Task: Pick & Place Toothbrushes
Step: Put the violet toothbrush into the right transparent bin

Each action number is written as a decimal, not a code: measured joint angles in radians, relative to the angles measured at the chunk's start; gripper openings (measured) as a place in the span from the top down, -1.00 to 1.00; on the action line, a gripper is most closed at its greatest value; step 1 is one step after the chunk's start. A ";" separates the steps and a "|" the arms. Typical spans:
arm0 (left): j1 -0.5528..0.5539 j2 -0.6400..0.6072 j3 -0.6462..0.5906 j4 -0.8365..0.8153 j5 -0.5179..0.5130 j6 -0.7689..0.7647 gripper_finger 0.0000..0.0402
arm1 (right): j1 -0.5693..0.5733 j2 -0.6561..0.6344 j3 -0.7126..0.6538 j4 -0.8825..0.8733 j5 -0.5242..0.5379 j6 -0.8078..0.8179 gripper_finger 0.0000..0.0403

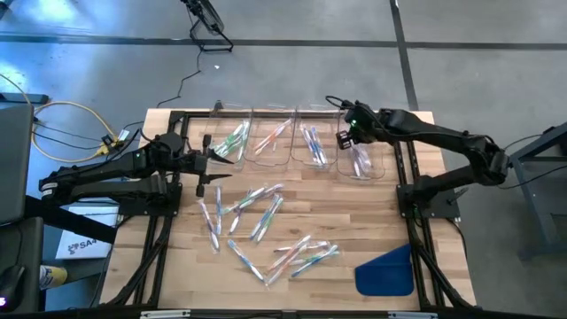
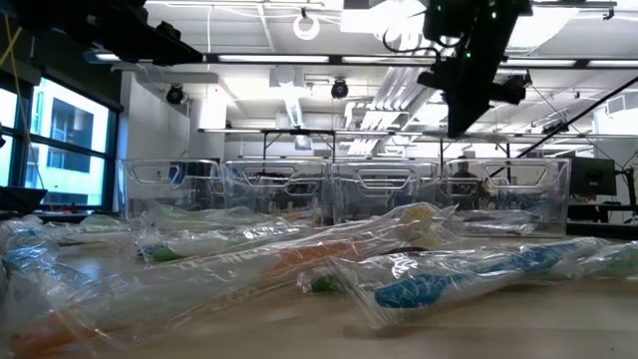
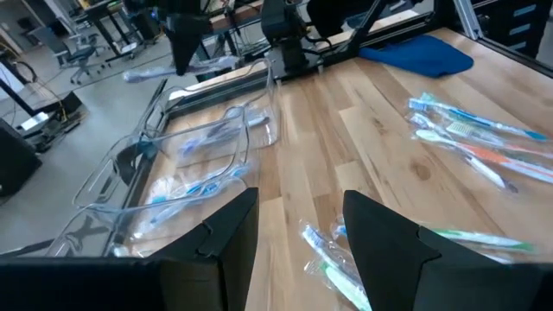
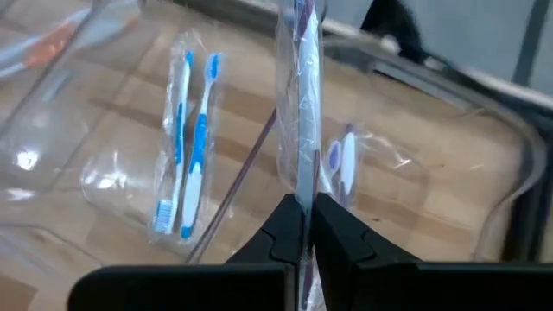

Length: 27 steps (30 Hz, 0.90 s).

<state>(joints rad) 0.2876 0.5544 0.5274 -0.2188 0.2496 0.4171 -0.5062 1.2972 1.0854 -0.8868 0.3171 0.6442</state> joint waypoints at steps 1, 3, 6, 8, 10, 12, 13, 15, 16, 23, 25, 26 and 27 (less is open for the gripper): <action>0.000 0.000 0.000 0.000 -0.001 0.000 0.17 | -0.013 0.000 -0.021 0.021 -0.018 -0.011 0.95; 0.000 0.000 0.000 0.000 -0.001 0.000 0.17 | -0.039 0.000 -0.068 0.059 -0.043 -0.022 0.95; 0.000 0.000 0.000 0.000 -0.002 0.000 0.17 | -0.072 0.000 -0.140 0.120 -0.086 -0.030 0.95; 0.000 0.000 0.000 0.000 -0.016 0.000 0.17 | -0.091 0.000 -0.186 0.155 -0.094 -0.034 0.95; 0.000 0.000 0.000 0.000 -0.034 0.000 0.17 | -0.111 0.000 -0.226 0.185 -0.112 -0.044 0.95; 0.000 0.000 0.000 0.000 -0.053 0.000 0.17 | -0.131 0.000 -0.260 0.226 -0.139 -0.047 0.95; 0.000 0.000 0.000 0.000 -0.064 0.000 0.17 | -0.138 0.000 -0.274 0.238 -0.149 -0.049 0.95; 0.000 0.000 0.000 0.000 -0.077 0.000 0.17 | -0.155 0.000 -0.290 0.243 -0.169 -0.065 0.95; 0.000 0.000 0.000 0.000 -0.082 0.000 0.17 | -0.161 0.000 -0.293 0.247 -0.171 -0.072 0.95; 0.000 0.000 0.000 0.000 -0.085 0.000 0.17 | -0.194 0.001 -0.297 0.276 -0.189 -0.119 0.95; 0.000 0.000 0.000 0.000 -0.085 0.000 0.17 | -0.205 0.008 -0.297 0.281 -0.193 -0.133 0.95; 0.000 0.000 0.000 0.000 -0.086 0.000 0.17 | -0.209 0.015 -0.297 0.281 -0.194 -0.139 0.95; 0.000 0.000 0.000 0.000 -0.087 0.000 0.17 | -0.214 0.024 -0.297 0.281 -0.195 -0.144 0.95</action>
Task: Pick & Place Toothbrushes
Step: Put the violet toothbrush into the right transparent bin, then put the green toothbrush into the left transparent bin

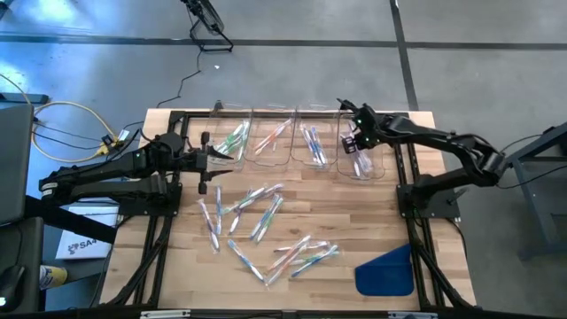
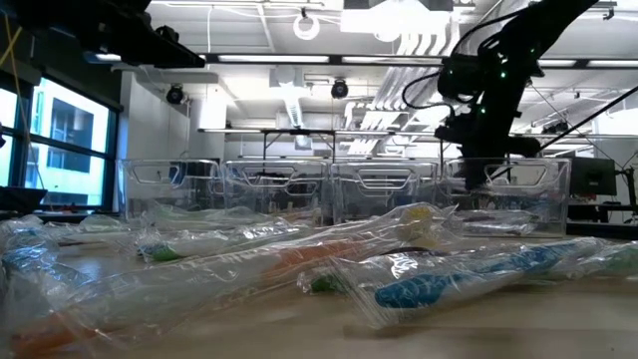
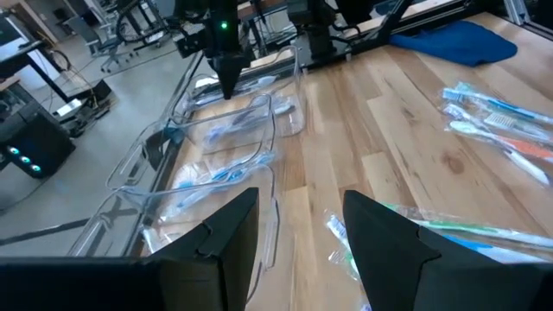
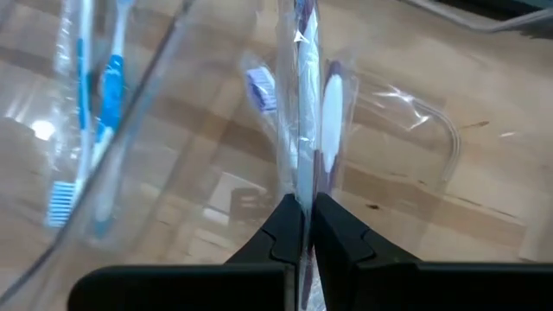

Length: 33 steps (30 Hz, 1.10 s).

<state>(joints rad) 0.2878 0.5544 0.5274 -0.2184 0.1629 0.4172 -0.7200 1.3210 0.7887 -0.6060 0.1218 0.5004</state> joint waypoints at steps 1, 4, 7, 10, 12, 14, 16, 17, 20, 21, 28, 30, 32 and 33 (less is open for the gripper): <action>0.000 0.000 0.000 0.000 -0.001 0.000 0.17 | -0.004 0.009 0.000 0.000 -0.002 -0.003 0.95; 0.000 0.000 0.000 0.000 -0.001 0.000 0.17 | -0.014 0.043 0.000 0.007 -0.018 -0.017 0.95; 0.000 0.000 0.000 0.000 -0.001 0.000 0.17 | -0.017 0.081 0.000 0.029 -0.047 -0.034 0.95; 0.000 0.000 0.000 0.000 -0.001 0.000 0.17 | -0.016 0.105 0.000 0.051 -0.056 -0.034 0.95; 0.000 0.000 0.000 0.000 -0.001 0.000 0.17 | -0.016 0.110 0.000 0.056 -0.066 -0.034 0.94; 0.000 0.000 0.000 0.000 -0.001 0.000 0.17 | -0.016 0.110 0.000 0.065 -0.070 -0.036 0.95; 0.000 0.000 0.000 0.000 -0.001 0.000 0.17 | -0.016 0.110 0.000 0.067 -0.070 -0.036 0.96; 0.000 0.000 0.000 0.000 -0.001 0.000 0.17 | -0.016 0.110 0.000 0.067 -0.070 -0.036 0.96; 0.000 0.000 0.000 0.000 -0.001 0.000 0.17 | -0.016 0.110 0.000 0.075 -0.071 -0.036 0.88; 0.000 0.000 0.000 0.000 -0.001 0.000 0.17 | -0.016 0.110 0.000 0.078 -0.073 -0.036 0.82; 0.000 0.000 0.000 -0.001 0.000 0.000 0.17 | -0.016 0.105 0.000 0.080 -0.072 -0.036 0.38; 0.000 0.000 0.000 -0.001 0.000 0.000 0.17 | -0.016 0.096 0.001 0.078 -0.080 -0.036 0.29; 0.000 0.000 0.000 -0.001 0.000 0.000 0.17 | -0.016 0.083 0.011 0.055 -0.111 -0.036 0.23; 0.000 0.000 0.000 -0.001 0.001 0.000 0.17 | -0.017 0.076 0.022 0.036 -0.125 -0.036 0.21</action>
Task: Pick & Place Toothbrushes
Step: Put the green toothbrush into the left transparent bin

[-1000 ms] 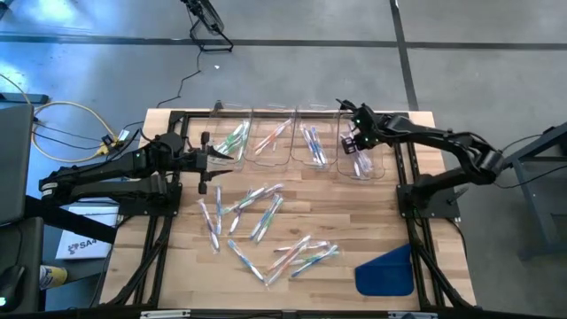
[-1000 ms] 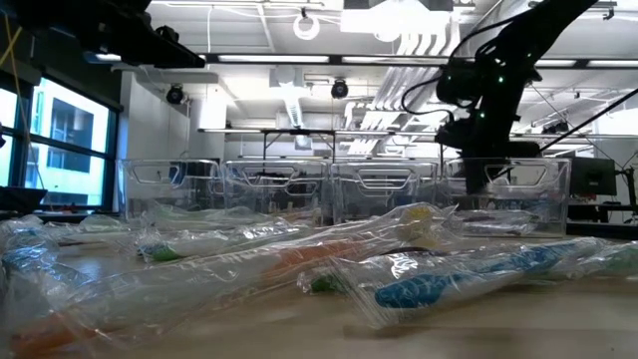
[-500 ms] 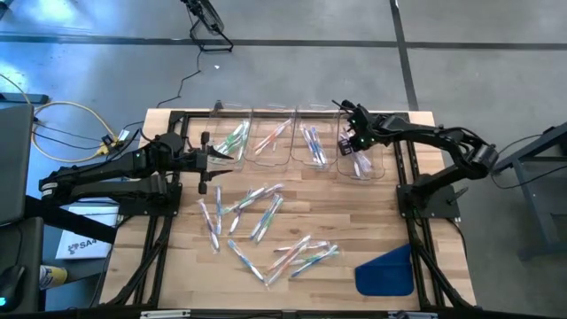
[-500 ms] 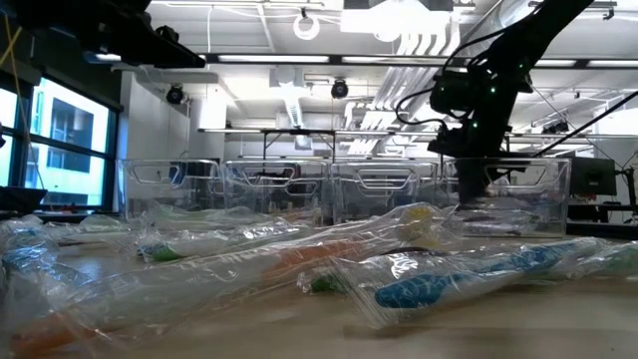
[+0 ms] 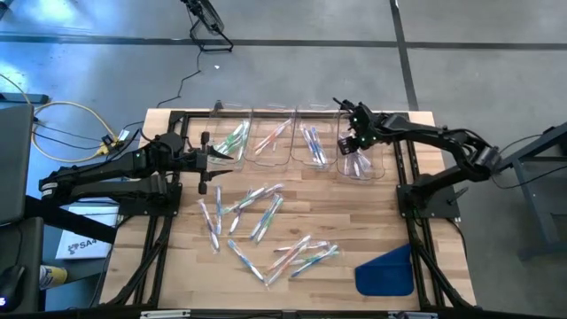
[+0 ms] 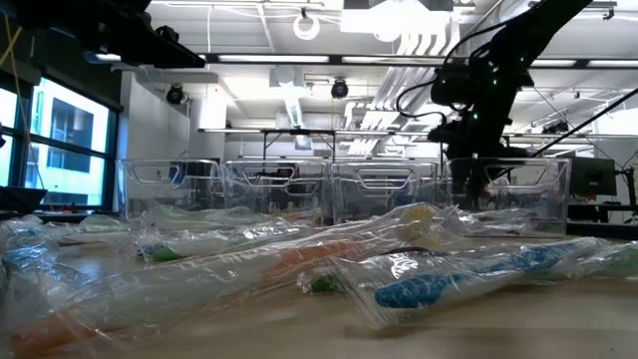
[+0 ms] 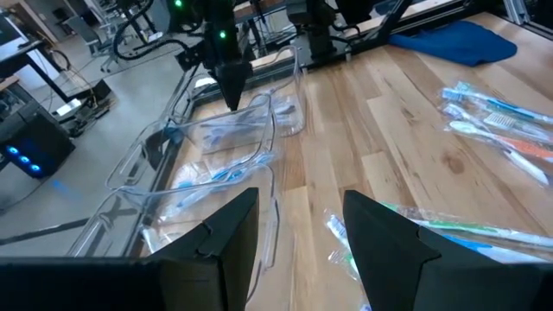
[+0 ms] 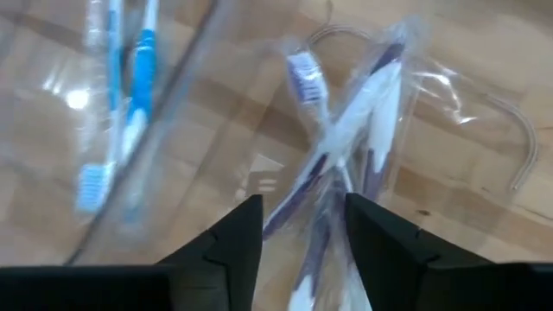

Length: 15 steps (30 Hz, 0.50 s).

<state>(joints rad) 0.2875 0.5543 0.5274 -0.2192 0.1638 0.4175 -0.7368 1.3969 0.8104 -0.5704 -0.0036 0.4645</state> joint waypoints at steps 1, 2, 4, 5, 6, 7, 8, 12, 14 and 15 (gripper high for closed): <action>0.000 0.000 0.000 0.000 0.002 0.000 0.17 | -0.001 -0.010 0.014 -0.019 -0.009 0.000 0.20; 0.000 0.000 0.000 0.000 0.002 0.000 0.17 | -0.003 -0.024 0.032 -0.041 -0.019 -0.001 0.20; 0.000 0.000 0.000 0.000 0.002 0.000 0.17 | -0.006 -0.048 0.075 -0.089 -0.033 -0.008 0.22; 0.000 0.000 0.000 0.000 0.002 0.000 0.17 | -0.006 -0.057 0.098 -0.110 -0.039 -0.020 0.23; 0.000 0.000 0.000 0.000 0.002 0.000 0.17 | -0.006 -0.068 0.120 -0.125 -0.051 -0.031 0.25; 0.000 0.000 0.000 0.000 0.002 0.000 0.17 | -0.006 -0.081 0.143 -0.139 -0.057 -0.044 0.27; 0.000 0.000 0.000 0.000 0.002 0.000 0.17 | -0.005 -0.097 0.167 -0.148 -0.066 -0.052 0.29; 0.000 0.000 0.000 0.000 0.002 0.000 0.17 | -0.005 -0.158 0.243 -0.147 -0.149 -0.075 0.37; 0.000 0.000 0.000 0.000 0.002 0.000 0.17 | -0.005 -0.188 0.263 -0.137 -0.214 -0.069 0.42; 0.000 0.000 0.000 0.000 0.001 0.000 0.17 | -0.005 -0.202 0.267 -0.125 -0.253 -0.068 0.44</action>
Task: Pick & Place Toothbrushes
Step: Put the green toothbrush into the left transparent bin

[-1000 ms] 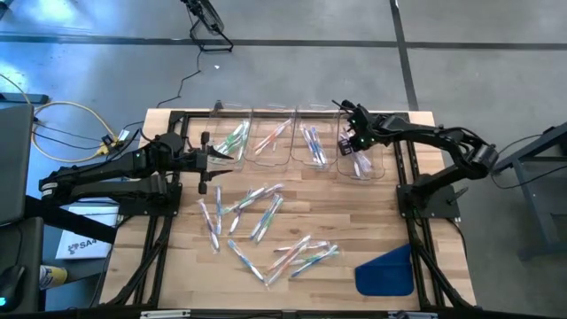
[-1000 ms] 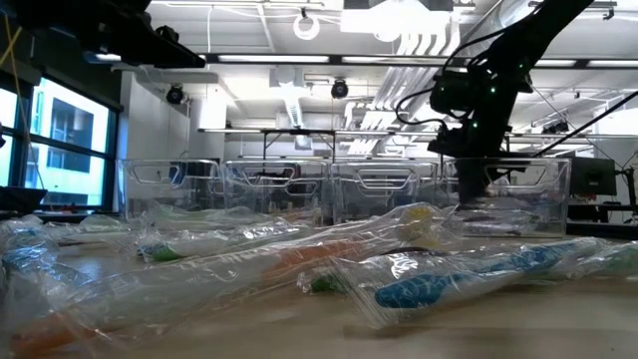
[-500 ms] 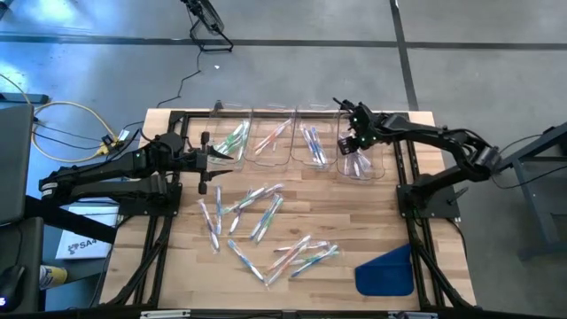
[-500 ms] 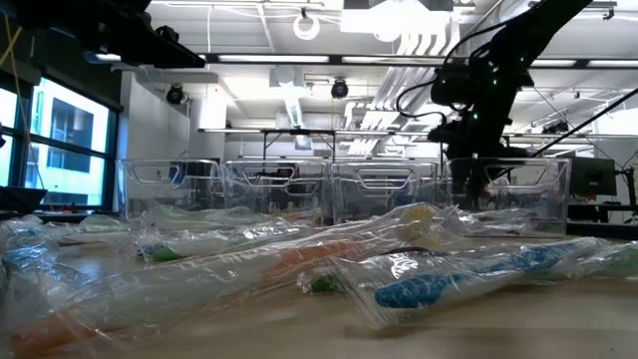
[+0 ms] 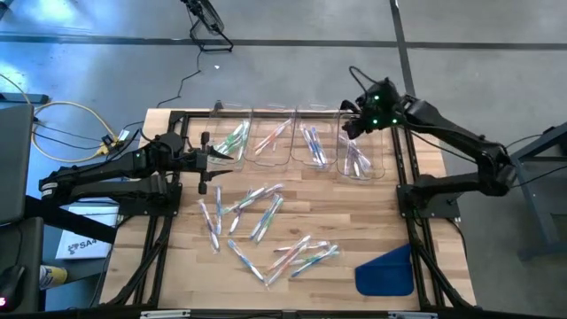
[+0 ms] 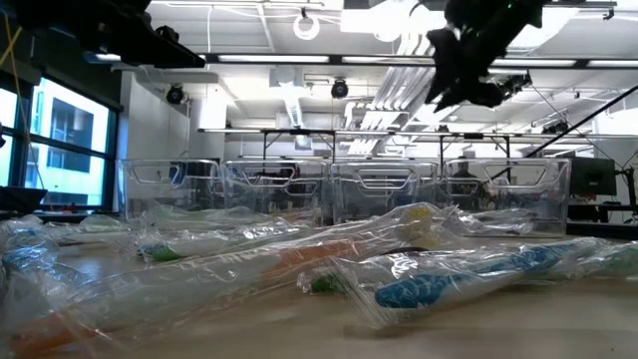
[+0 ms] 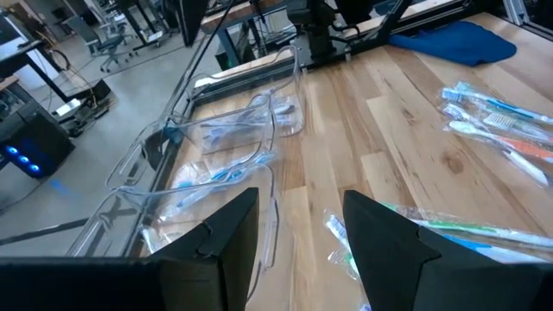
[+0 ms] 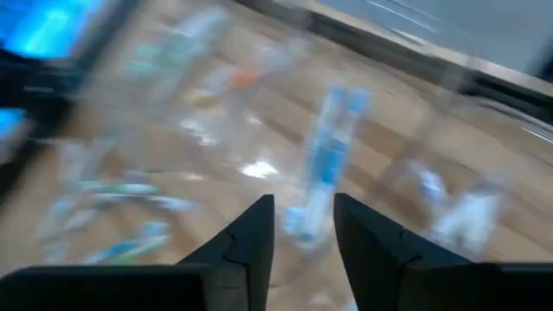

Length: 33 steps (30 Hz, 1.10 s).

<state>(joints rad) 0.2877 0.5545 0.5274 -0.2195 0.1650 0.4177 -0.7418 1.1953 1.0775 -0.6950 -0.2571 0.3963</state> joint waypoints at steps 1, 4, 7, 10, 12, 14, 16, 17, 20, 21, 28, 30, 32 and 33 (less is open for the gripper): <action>0.000 0.000 0.000 0.000 0.000 0.002 0.17 | 0.000 -0.015 0.001 0.012 -0.037 0.000 0.46; 0.000 0.000 0.000 0.000 0.000 0.008 0.17 | 0.023 -0.044 0.000 0.013 -0.135 0.001 0.54; 0.000 0.000 0.000 0.000 -0.001 0.023 0.17 | 0.075 -0.059 -0.001 0.007 -0.204 -0.006 0.62; 0.000 0.000 0.000 0.000 -0.002 0.023 0.17 | 0.137 -0.072 -0.001 0.011 -0.250 -0.044 0.69; 0.000 0.000 0.000 0.000 -0.003 0.023 0.17 | 0.184 -0.073 -0.001 0.017 -0.243 -0.067 0.73; 0.000 0.000 0.000 0.000 -0.003 0.023 0.17 | 0.224 -0.072 -0.001 0.020 -0.208 -0.086 0.77; 0.000 0.000 0.000 0.000 -0.003 0.023 0.17 | 0.261 -0.072 -0.001 0.023 -0.154 -0.087 0.80; 0.000 0.000 0.000 0.000 -0.003 0.023 0.17 | 0.278 -0.069 -0.001 0.026 -0.120 -0.087 0.81; 0.000 0.000 0.000 0.000 -0.003 0.023 0.17 | 0.323 -0.061 -0.001 0.026 -0.022 -0.087 0.85; 0.000 0.000 0.000 0.000 -0.003 0.023 0.17 | 0.336 -0.060 -0.001 0.026 0.007 -0.087 0.86; 0.000 0.000 0.000 0.000 -0.003 0.031 0.17 | 0.395 -0.059 -0.001 0.049 0.170 0.085 0.87; 0.000 0.000 0.000 0.000 -0.003 0.031 0.17 | 0.409 -0.059 -0.001 0.070 0.199 0.126 0.87; 0.000 0.000 0.000 0.000 -0.003 0.031 0.17 | 0.418 -0.059 -0.001 0.090 0.206 0.125 0.87; 0.000 0.000 0.000 0.000 -0.003 0.031 0.17 | 0.421 -0.059 -0.001 0.096 0.198 0.124 0.87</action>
<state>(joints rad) 0.2874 0.5541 0.5274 -0.2195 0.1623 0.4484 -0.3206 1.1358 1.0763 -0.5987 -0.0589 0.5202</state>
